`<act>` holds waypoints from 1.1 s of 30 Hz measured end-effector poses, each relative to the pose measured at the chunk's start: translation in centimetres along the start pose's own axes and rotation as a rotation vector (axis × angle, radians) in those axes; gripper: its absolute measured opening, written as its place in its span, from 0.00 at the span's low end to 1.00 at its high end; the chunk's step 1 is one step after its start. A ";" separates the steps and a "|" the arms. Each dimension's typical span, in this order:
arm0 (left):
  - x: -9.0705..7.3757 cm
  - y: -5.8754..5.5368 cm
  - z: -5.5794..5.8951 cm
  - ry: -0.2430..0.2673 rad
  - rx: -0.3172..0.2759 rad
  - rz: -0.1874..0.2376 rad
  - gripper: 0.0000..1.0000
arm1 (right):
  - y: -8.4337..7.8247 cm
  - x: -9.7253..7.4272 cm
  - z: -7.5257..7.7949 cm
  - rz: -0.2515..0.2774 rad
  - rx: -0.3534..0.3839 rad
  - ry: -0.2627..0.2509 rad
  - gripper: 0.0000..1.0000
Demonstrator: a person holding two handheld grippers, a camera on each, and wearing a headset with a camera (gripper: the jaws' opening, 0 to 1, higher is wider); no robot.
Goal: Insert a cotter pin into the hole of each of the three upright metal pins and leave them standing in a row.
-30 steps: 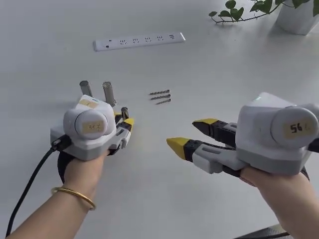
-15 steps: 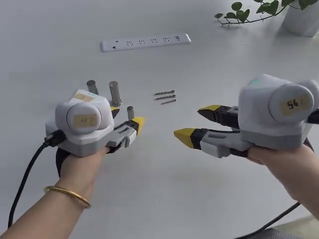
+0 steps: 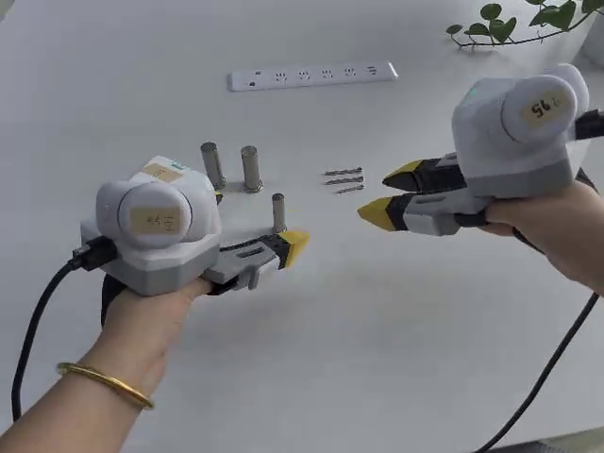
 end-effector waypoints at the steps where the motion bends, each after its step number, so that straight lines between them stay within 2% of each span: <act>1: -0.1 0.0 0.1 -0.004 0.006 0.009 0.72 | 0.1 0.2 0.1 -0.006 -0.010 0.009 0.27; 2: -0.2 0.0 0.1 -0.005 0.014 0.016 0.75 | 0.1 0.5 0.3 -0.016 -0.020 0.018 0.27; 5: -0.4 -0.4 0.2 -0.013 0.036 0.001 0.79 | 0.0 1.3 1.4 -0.066 -0.066 0.036 0.27; 9: -0.8 -0.3 0.1 -0.014 0.046 0.010 0.84 | -0.3 2.0 2.0 -0.122 -0.099 0.055 0.25; 12: -1.0 -0.2 0.1 -0.010 0.034 0.021 0.87 | -0.7 3.1 3.2 -0.159 -0.119 0.069 0.23; 20: -1.2 -0.4 -0.2 0.003 0.009 0.024 0.95 | -1.3 5.1 4.7 -0.226 -0.200 0.089 0.20; 28: -1.7 -0.3 -0.6 0.018 -0.021 0.041 0.98 | -1.4 6.9 5.7 -0.264 -0.217 0.124 0.15; 33: -2.2 -0.3 -0.7 0.026 -0.038 0.044 0.99 | -1.9 7.9 6.1 -0.294 -0.186 0.140 0.13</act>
Point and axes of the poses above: the centre of the closed fingertips' face, and the gripper's own axes: x roughly forward along the fingers, z roughly to its right, y roughly out of its top, the point moved 5 cm from there along -x, roughly backward along the fingers, and after that the axes turned 6 degrees about z, right-handed, at the moved point
